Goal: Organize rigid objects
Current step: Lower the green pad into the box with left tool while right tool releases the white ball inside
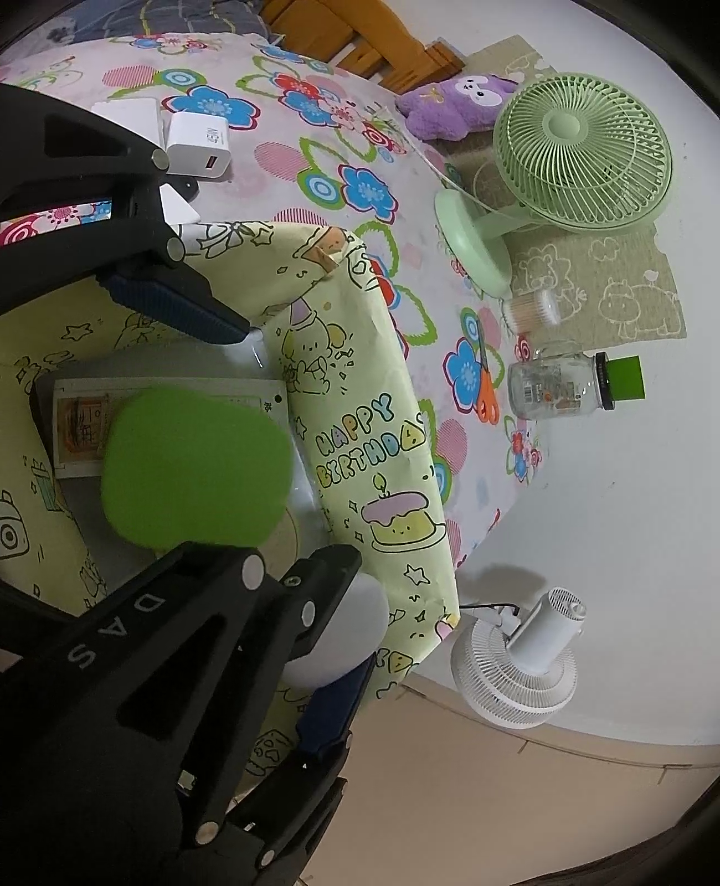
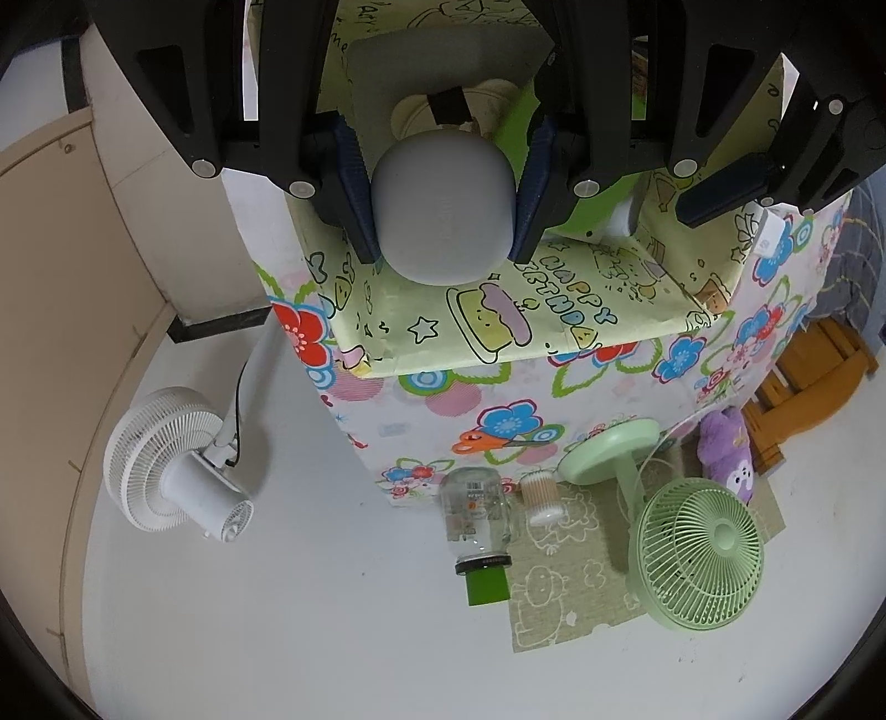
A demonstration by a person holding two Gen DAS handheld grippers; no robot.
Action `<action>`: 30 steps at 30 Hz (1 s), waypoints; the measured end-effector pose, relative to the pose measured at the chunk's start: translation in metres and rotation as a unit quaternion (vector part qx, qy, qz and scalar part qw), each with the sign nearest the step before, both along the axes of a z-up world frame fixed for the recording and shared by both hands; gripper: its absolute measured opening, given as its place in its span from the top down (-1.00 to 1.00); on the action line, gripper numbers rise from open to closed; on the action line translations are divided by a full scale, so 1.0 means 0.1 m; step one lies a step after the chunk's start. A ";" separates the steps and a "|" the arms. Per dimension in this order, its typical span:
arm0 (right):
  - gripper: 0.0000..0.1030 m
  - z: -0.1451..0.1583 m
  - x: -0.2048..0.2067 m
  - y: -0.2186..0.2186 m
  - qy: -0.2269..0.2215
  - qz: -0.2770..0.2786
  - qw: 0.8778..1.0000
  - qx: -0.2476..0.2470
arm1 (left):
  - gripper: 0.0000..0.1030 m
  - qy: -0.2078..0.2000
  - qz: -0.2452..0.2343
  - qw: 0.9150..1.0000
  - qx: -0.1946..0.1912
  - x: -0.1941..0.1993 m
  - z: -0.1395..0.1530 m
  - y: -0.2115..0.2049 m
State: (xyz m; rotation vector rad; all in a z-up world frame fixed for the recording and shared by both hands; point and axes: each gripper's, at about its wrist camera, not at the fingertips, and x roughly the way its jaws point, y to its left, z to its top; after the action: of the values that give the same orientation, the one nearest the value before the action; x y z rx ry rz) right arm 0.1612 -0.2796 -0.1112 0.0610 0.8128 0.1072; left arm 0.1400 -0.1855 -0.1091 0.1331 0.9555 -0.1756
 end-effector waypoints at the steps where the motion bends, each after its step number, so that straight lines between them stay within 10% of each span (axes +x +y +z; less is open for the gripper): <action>1: 0.01 0.00 0.00 0.00 0.001 0.001 1.000 0.000 | -0.56 0.000 0.000 1.000 0.000 0.00 0.00 0.00; 18: -0.68 0.25 -0.33 0.11 -0.023 -0.002 1.000 -0.002 | -0.67 -0.031 -0.008 0.999 -0.018 -0.26 0.24 0.12; 30: -0.76 0.45 -0.67 0.33 -0.045 -0.004 0.999 -0.012 | -0.72 -0.060 -0.008 0.998 -0.021 -0.54 0.42 0.33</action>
State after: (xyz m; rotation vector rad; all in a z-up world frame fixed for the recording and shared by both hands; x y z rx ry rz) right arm 0.0946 -0.2467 -0.0662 0.0371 0.7231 0.0919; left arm 0.0855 -0.1521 -0.0675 0.1125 0.8302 -0.2007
